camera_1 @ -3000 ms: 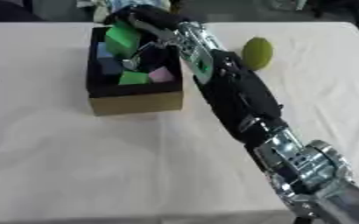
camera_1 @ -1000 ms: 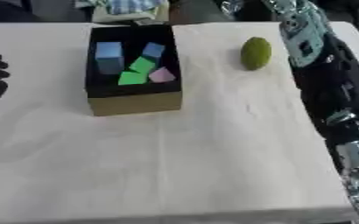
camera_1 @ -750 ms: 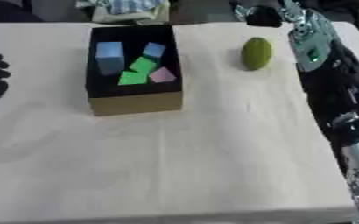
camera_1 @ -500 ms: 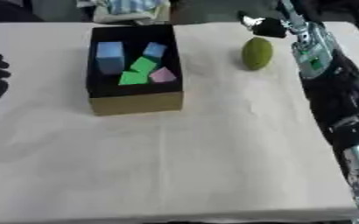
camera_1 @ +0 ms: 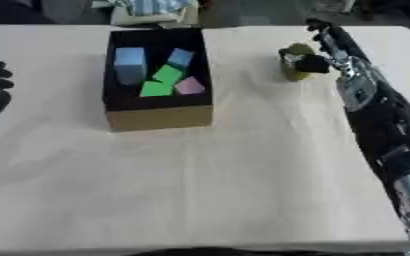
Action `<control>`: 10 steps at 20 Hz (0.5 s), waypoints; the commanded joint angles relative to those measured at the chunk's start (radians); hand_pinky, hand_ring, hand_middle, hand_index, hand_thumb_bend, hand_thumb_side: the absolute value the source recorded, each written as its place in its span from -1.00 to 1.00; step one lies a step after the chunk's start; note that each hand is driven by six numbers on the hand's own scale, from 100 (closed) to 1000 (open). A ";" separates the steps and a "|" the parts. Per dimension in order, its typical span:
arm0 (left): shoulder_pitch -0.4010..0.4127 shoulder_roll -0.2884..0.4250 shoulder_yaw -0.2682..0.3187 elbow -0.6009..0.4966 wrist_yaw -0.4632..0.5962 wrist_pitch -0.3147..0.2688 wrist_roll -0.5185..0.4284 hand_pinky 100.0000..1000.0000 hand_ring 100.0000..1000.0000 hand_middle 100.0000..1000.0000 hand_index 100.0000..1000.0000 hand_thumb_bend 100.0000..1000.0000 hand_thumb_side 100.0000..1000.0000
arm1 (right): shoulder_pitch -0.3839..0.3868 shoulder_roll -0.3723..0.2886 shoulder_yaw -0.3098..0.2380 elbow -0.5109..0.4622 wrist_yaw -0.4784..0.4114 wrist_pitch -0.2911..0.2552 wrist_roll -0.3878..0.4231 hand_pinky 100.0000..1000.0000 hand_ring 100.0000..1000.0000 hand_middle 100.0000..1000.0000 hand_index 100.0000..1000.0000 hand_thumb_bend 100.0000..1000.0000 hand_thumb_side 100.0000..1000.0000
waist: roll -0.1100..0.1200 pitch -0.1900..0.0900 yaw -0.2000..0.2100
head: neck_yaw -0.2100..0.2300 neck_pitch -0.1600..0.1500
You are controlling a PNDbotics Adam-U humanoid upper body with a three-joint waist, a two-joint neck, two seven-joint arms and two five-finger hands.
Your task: Pick up objects on the table and place them in the box.
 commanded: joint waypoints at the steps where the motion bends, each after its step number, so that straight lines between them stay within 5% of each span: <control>1: -0.008 0.024 0.013 -0.014 0.005 -0.002 0.000 0.62 0.38 0.32 0.60 0.15 0.15 | -0.012 -0.017 -0.009 0.010 0.016 0.002 -0.002 0.40 0.65 0.71 0.94 -0.36 -0.09 | 0.003 -0.013 0.001 | 0.002 0.005; 10: -0.009 0.023 0.012 -0.013 0.005 -0.002 -0.002 0.62 0.38 0.32 0.60 0.14 0.15 | -0.005 -0.013 -0.009 0.048 0.084 0.043 -0.016 0.40 0.63 0.70 0.88 -0.48 -0.23 | 0.005 -0.014 0.002 | 0.002 0.005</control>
